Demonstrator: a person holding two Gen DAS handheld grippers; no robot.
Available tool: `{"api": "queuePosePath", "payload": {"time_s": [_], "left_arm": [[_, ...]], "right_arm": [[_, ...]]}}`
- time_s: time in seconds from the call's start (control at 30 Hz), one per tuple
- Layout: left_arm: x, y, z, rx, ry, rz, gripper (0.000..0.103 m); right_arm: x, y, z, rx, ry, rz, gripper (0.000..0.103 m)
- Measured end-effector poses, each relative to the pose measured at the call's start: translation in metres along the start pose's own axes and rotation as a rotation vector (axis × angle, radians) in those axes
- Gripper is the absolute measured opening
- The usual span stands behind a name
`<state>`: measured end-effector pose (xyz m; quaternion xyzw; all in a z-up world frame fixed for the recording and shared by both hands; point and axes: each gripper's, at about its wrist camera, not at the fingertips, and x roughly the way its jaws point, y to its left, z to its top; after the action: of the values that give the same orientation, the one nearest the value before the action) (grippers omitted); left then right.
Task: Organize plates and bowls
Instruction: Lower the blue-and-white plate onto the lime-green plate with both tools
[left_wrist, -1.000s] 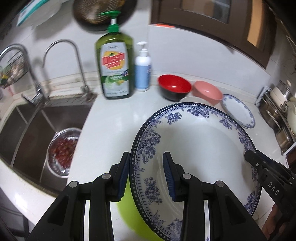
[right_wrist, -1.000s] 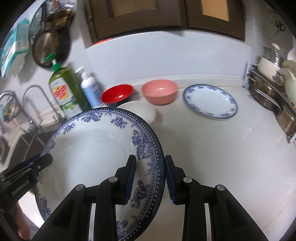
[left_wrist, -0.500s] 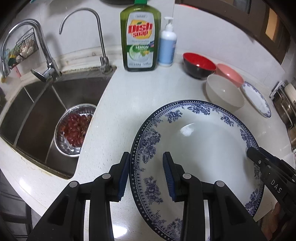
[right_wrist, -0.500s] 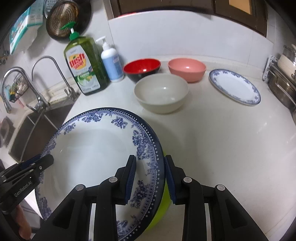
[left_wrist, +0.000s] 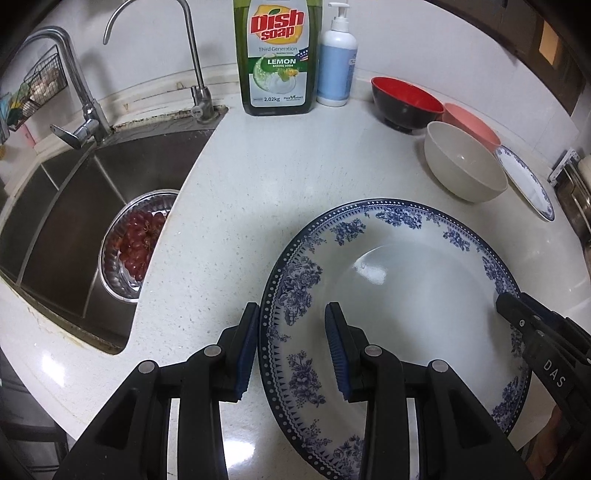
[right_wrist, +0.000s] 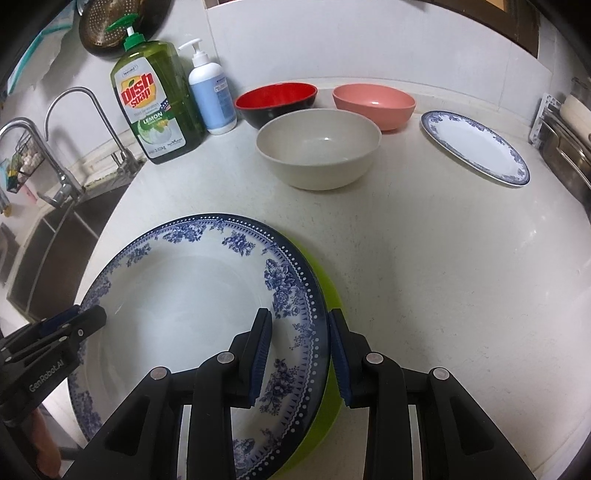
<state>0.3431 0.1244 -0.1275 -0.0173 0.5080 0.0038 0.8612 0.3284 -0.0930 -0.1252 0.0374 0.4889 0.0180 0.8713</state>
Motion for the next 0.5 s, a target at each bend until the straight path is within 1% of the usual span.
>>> {"api": "queuePosePath", "payload": {"time_s": [0.27,0.5], "left_arm": [[0.008,-0.006,0.001,0.012,0.01,0.01,0.036],[0.012,-0.008,-0.003,0.017,0.04,-0.012,0.036]], "right_arm": [[0.007,-0.002,0.002,0.005,0.014,-0.015,0.033],[0.006,-0.004,0.001,-0.005,0.02,-0.029,0.035]]}}
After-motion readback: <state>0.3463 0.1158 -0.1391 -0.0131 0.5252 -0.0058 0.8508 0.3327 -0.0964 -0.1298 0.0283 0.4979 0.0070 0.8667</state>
